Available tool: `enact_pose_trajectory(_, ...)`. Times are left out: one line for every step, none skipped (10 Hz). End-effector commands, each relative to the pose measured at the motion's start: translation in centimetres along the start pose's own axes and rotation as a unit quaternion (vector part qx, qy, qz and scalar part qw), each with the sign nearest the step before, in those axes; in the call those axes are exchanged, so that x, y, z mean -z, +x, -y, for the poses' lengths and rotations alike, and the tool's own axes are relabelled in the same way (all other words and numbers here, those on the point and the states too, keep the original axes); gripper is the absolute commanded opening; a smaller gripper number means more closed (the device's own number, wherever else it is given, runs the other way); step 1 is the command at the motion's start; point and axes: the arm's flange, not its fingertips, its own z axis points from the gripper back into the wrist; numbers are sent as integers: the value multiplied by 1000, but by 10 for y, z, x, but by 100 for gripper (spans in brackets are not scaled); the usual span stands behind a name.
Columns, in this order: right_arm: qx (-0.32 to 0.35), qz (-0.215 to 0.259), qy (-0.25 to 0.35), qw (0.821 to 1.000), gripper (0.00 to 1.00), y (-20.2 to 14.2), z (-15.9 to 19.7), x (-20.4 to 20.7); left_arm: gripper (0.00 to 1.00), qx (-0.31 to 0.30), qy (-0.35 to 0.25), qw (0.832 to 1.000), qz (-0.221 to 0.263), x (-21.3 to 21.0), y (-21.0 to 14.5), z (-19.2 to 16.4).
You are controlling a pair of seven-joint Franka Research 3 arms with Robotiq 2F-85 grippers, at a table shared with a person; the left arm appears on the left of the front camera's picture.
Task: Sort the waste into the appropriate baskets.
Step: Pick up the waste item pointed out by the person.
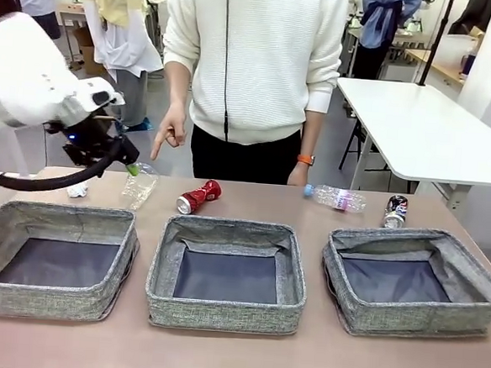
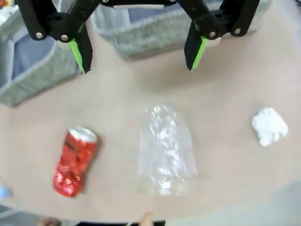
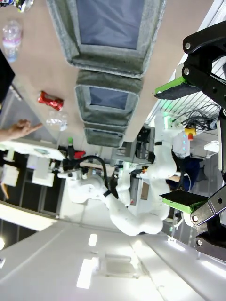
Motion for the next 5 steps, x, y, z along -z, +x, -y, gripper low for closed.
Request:
enact_pose_trajectory(-13,0,3,1000,100,1,-1,-1,100,-37,27,999,-13,13,35,-8)
enact_pose_trajectory(-13,0,3,1000,100,1,-1,-1,100,-40,35,999,-4,28,45,-13)
enact_pose_trajectory(-13,0,3,1000,100,1,-1,-1,100,-44,48,998,5,41,52,-16)
enact_pose_trajectory(-13,0,3,1000,100,1,-1,-1,100,-47,66,997,9,57,56,-19)
enact_pose_trajectory(-13,0,3,1000,100,1,-1,-1,100,-42,51,998,-5,74,60,-21)
